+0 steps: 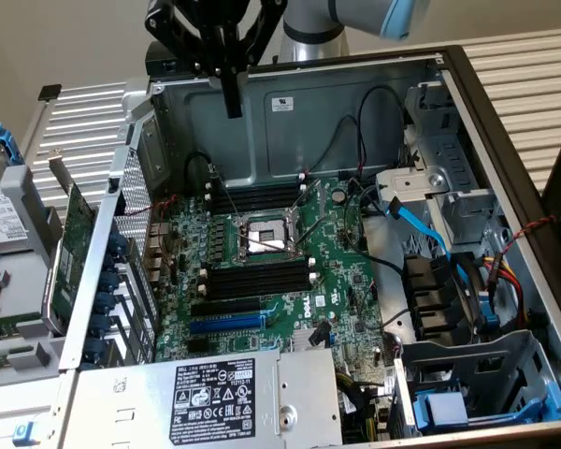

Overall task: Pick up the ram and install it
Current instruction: 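Reach for the ram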

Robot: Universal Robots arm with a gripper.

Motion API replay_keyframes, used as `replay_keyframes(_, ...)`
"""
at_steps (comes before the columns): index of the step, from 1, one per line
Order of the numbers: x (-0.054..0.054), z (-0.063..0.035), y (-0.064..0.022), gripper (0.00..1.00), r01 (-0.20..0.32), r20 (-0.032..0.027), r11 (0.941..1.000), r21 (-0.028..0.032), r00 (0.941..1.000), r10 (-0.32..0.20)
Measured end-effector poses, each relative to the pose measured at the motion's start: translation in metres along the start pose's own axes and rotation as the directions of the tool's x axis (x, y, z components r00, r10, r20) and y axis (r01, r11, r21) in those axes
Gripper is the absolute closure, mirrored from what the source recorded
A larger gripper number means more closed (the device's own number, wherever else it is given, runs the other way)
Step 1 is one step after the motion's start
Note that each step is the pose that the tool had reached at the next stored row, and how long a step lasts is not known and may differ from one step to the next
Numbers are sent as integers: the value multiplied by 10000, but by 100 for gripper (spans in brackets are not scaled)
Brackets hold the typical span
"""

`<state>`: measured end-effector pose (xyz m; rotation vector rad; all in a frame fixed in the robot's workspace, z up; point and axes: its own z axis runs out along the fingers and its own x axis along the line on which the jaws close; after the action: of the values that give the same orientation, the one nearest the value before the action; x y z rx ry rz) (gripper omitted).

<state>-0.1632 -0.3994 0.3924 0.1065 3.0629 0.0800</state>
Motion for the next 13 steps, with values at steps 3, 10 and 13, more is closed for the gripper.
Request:
replay_keyframes(3,136,-7,-9,90,0,0,10000,-1,10000,0)
replay_keyframes(10,454,-20,-34,90,1,0,10000,0,10000,-1)
replay_keyframes(13,588,-30,-47,90,0,-3,10000,-1,10000,0)
